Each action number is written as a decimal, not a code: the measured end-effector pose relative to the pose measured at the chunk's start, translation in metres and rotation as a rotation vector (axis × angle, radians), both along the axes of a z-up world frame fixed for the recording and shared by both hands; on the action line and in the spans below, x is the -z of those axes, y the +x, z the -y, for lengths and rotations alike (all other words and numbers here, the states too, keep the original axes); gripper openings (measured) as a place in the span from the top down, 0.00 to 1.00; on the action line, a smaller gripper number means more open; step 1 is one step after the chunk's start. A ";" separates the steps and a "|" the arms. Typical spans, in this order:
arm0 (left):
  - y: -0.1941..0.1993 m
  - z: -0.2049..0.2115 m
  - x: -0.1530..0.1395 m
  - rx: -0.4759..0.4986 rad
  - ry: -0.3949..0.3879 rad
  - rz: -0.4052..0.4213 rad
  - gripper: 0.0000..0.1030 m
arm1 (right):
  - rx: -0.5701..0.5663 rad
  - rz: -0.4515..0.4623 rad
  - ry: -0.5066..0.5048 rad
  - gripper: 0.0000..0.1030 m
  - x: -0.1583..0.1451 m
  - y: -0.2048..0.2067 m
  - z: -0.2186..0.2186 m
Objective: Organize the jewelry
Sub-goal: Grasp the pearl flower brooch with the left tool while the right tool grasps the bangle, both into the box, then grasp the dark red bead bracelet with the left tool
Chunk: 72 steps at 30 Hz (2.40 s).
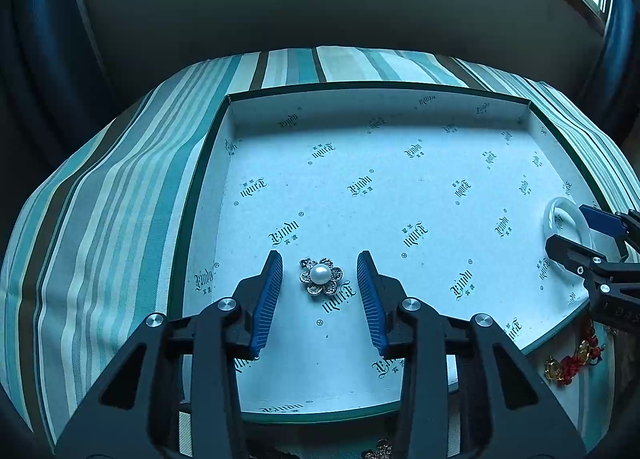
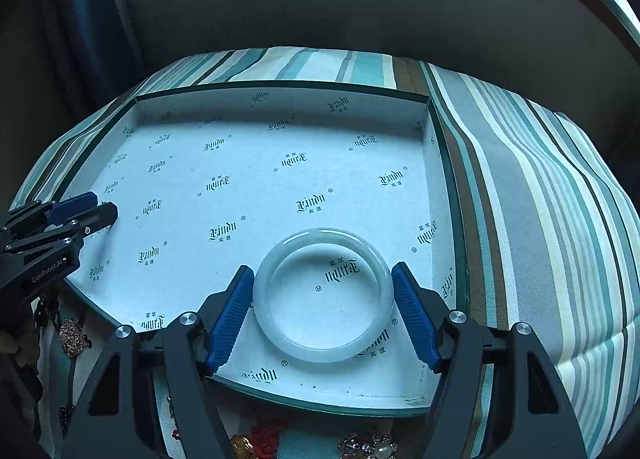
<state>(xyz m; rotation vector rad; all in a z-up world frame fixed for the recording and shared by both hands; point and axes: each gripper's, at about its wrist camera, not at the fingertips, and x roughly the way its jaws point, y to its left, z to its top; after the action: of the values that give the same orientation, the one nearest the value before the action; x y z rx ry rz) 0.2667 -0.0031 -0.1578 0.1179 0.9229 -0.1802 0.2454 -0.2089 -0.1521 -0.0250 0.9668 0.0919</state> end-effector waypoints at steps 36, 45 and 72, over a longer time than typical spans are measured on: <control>-0.147 0.008 -0.042 0.016 0.015 0.013 0.35 | -0.032 0.010 0.025 0.28 -0.024 -0.136 -0.008; -0.181 0.016 -0.023 0.033 0.033 -0.039 0.30 | -0.035 -0.035 -0.004 0.28 -0.005 -0.161 -0.009; -0.191 0.023 -0.004 0.162 0.016 -0.098 0.84 | -0.048 -0.020 0.002 0.28 -0.009 -0.168 -0.010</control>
<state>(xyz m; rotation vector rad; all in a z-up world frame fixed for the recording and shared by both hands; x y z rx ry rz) 0.0752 -0.0263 -0.1541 0.1998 1.0129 -0.3313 0.0778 -0.1990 -0.1432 -0.0459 0.9858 0.1372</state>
